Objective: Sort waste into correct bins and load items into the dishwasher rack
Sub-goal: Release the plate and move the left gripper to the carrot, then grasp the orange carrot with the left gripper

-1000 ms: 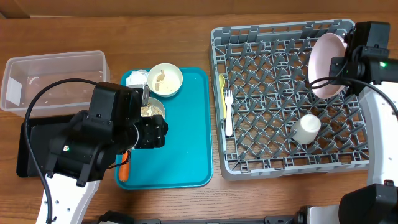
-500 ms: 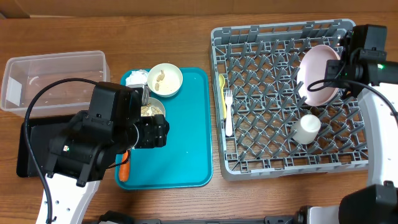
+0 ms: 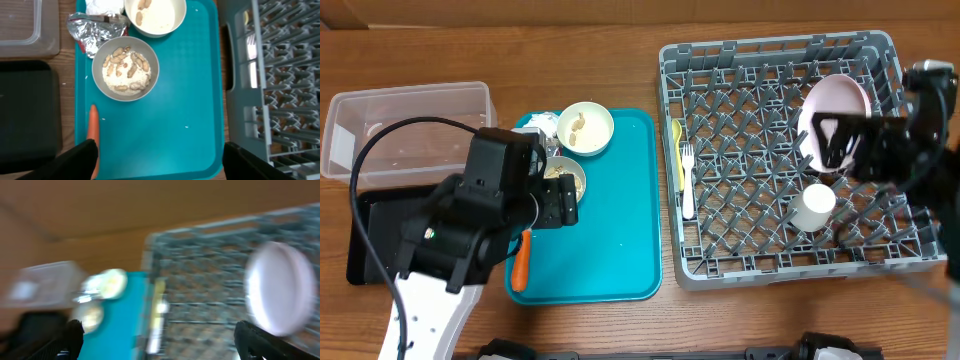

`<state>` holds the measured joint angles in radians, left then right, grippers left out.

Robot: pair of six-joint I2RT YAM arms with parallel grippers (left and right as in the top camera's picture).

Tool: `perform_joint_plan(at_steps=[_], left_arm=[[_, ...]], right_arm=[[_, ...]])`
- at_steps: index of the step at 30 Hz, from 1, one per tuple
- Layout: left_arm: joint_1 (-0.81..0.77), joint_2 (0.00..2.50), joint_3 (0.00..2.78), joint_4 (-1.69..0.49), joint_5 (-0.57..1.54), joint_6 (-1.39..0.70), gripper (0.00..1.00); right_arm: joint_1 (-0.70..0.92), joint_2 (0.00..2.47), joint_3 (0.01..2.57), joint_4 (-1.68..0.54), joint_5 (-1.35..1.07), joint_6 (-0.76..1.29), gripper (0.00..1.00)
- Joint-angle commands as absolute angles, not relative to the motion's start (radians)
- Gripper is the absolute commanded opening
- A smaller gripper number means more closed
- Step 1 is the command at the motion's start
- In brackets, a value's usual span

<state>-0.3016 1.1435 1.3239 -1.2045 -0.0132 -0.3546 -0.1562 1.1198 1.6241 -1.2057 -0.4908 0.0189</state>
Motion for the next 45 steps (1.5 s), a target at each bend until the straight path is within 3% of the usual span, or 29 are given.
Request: perform_joint_plan(at_steps=[1, 5, 13, 14, 15, 16, 29, 39, 45], left_arm=[[-0.308, 1.228, 1.344, -1.207, -0.046, -0.302, 0.78], [-0.308, 1.345, 1.344, -1.198, -0.045, -0.295, 0.76], [-0.308, 1.518, 1.344, -1.158, -0.026, -0.283, 0.72], [-0.308, 1.53, 1.344, -1.154, -0.027, -0.283, 0.7], [-0.308, 1.54, 1.344, -1.152, -0.026, -0.291, 0.6], [-0.307, 1.539, 1.344, -1.156, -0.026, -0.3, 0.6], [-0.253, 1.451, 1.318, -1.366, -0.134, -0.593, 0.72], [-0.226, 1.451, 1.042, -1.202, -0.171, -0.601, 0.84], [-0.123, 1.451, 0.91, -1.031, -0.176, -0.516, 0.83]], right_arm=[[-0.157, 1.116, 1.631, -1.224, -0.747, 0.031, 1.0], [-0.157, 1.12, 1.63, -1.316, -0.761, 0.031, 0.82], [-0.157, 1.151, 1.629, -1.405, -0.733, 0.03, 0.76], [-0.157, 1.154, 1.629, -1.407, -0.725, 0.031, 0.77], [-0.157, 1.159, 1.629, -1.412, -0.709, 0.03, 0.77], [-0.156, 1.162, 1.629, -1.416, -0.699, 0.03, 0.76], [-0.157, 1.164, 1.629, -1.454, -0.654, 0.027, 0.77], [-0.157, 1.169, 1.629, -1.48, -0.629, 0.031, 0.77], [-0.157, 1.177, 1.629, -1.48, -0.629, 0.031, 0.77]])
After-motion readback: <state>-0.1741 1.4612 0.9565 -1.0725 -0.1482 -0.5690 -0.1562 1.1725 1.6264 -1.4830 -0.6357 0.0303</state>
